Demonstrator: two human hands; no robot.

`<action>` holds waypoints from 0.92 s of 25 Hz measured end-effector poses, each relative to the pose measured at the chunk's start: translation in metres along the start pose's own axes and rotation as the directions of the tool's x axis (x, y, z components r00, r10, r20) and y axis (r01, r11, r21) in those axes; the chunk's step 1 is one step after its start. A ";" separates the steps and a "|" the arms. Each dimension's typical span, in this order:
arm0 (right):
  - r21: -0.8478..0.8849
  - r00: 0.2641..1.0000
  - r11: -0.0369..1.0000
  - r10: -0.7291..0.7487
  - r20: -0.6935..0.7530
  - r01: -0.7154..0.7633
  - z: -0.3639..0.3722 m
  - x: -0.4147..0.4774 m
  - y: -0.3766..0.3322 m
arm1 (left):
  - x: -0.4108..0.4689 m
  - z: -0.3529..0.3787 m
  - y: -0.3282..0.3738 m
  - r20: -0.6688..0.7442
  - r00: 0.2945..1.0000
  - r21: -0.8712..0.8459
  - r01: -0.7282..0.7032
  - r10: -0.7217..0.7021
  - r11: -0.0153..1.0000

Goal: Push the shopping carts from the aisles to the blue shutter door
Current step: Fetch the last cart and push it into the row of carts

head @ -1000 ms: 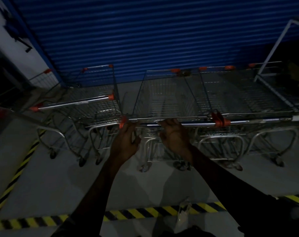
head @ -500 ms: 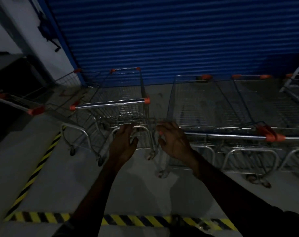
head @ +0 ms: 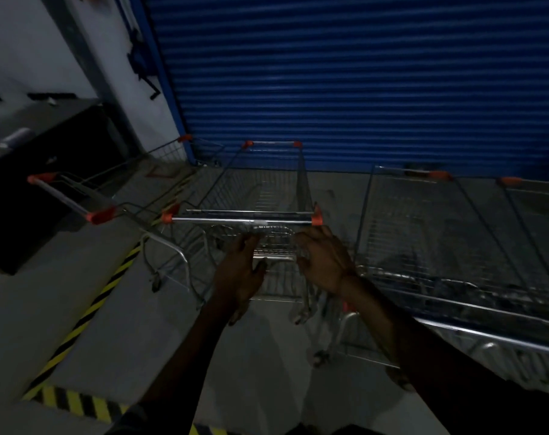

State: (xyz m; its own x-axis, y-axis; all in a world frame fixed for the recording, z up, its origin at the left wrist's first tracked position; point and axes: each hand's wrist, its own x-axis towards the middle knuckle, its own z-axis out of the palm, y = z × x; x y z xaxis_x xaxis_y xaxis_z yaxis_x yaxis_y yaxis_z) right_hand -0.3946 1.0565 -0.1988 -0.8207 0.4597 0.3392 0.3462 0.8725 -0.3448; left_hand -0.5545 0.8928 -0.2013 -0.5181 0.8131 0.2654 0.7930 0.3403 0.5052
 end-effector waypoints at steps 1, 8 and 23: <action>-0.009 1.000 1.000 -0.016 0.012 0.016 0.006 0.011 0.003 | 0.007 0.000 -0.003 -0.017 1.000 -0.008 -0.004 0.004 1.000; -0.081 0.999 0.996 -0.026 0.039 0.029 0.035 0.068 0.001 | 0.060 0.000 -0.053 0.022 0.999 0.093 0.021 -0.023 0.995; -0.155 0.953 0.941 0.289 -0.093 -0.301 0.107 0.116 -0.027 | 0.137 0.021 -0.161 0.125 0.963 0.251 -0.264 0.240 0.931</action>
State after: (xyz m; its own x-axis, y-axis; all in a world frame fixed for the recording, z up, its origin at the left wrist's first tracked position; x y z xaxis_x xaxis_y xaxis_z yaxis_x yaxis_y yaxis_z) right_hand -0.5477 1.0689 -0.2436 -0.6394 0.7057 0.3052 0.6430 0.7085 -0.2910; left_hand -0.7463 0.9596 -0.2634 -0.2687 0.9234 0.2741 0.9559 0.2207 0.1938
